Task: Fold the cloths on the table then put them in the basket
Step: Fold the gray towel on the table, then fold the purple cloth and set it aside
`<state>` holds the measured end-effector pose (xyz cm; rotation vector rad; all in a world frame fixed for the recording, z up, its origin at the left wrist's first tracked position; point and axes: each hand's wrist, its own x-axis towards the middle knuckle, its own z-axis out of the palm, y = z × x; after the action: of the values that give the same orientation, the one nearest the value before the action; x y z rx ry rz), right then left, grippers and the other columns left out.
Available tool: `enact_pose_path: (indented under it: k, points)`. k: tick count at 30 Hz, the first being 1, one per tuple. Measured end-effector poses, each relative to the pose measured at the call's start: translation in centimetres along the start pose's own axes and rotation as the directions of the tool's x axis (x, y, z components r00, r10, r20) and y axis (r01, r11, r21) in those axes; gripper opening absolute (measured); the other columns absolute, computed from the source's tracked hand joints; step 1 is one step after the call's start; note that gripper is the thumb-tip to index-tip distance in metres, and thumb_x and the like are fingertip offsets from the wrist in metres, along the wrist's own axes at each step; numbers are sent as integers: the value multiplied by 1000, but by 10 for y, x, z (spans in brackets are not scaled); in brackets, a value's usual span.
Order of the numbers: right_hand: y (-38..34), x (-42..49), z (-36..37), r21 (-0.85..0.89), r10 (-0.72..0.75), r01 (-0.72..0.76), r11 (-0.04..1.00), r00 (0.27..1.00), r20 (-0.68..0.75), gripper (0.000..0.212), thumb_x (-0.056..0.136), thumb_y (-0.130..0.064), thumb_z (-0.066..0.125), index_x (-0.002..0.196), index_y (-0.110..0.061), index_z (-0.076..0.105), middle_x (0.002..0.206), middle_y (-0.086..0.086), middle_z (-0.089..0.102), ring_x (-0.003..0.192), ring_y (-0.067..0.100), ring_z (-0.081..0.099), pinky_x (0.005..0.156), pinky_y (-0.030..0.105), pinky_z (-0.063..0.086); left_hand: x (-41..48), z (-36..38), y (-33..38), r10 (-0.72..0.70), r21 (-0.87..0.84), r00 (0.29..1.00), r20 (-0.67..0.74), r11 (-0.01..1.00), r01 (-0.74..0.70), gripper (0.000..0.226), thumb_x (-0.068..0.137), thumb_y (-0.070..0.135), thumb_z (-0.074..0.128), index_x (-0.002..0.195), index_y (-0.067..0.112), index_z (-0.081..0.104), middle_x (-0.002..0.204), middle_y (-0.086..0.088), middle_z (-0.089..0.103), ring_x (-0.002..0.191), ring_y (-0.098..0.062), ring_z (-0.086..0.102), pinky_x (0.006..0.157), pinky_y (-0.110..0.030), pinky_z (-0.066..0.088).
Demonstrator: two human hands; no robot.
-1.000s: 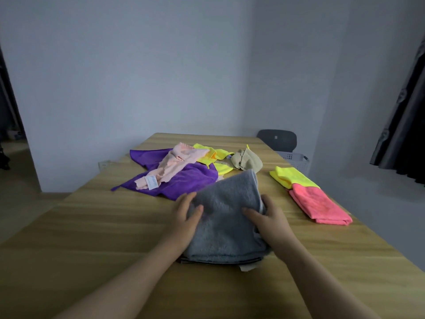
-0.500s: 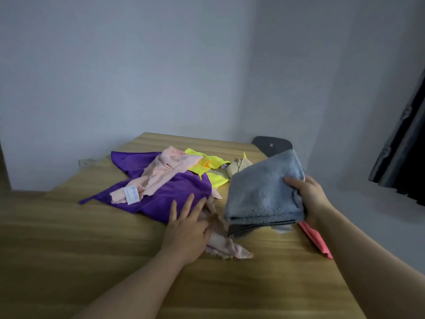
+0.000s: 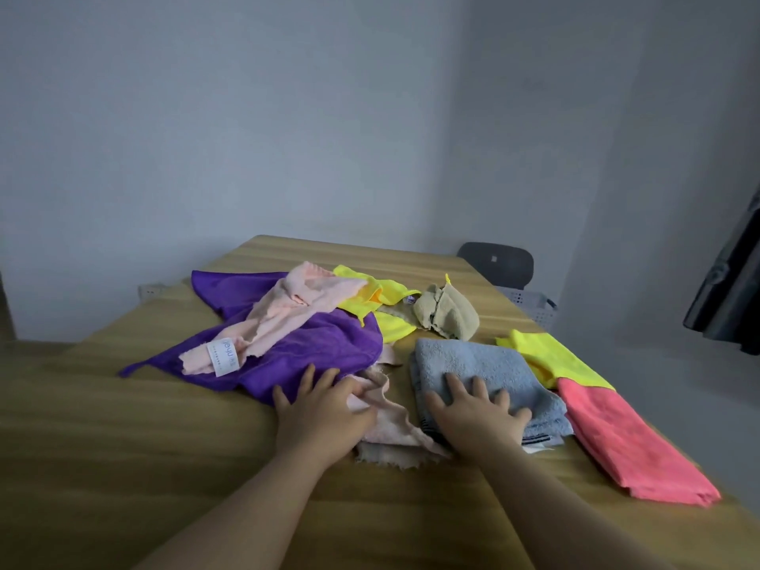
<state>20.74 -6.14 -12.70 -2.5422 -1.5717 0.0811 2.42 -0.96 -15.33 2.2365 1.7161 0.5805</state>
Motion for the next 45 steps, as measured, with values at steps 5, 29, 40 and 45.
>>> enact_pose_path:
  k: [5, 29, 40, 45]
  points:
    - [3, 26, 8, 36, 8, -3, 999, 990, -144, 52, 90, -60, 16, 138, -42, 27, 149, -3, 28, 137, 29, 18, 105, 54, 15, 1, 3, 1, 28, 61, 999, -45, 998, -26, 40, 85, 60, 36, 123, 48, 37, 151, 14, 22, 144, -17, 5, 111, -59, 2]
    - [7, 4, 8, 115, -193, 295, 949, 825, -531, 27, 87, -24, 52, 112, -15, 56, 121, 0, 56, 110, 25, 49, 90, 35, 34, 4, -10, -2, 113, -149, 986, -122, 980, -131, 25, 88, 42, 48, 113, 46, 51, 121, 25, 47, 112, -3, 42, 107, -38, 20]
    - [-35, -94, 27, 151, -340, 377, 914, 914, -220, 37, 90, -50, 38, 124, -38, 45, 133, -15, 46, 123, 16, 38, 97, 34, 28, -62, -26, -24, 171, -22, 981, -89, 985, -174, 43, 96, 26, 40, 138, 35, 37, 141, 19, 42, 124, -9, 44, 101, -25, 31]
    - [-31, -92, 21, 187, -182, 225, 956, 958, -223, 32, 89, -44, 38, 117, -33, 47, 131, -11, 49, 122, 18, 40, 97, 36, 29, -73, -28, -31, 142, -109, 984, -106, 982, -153, 38, 97, 27, 40, 133, 37, 42, 132, 15, 50, 113, -9, 50, 90, -24, 41]
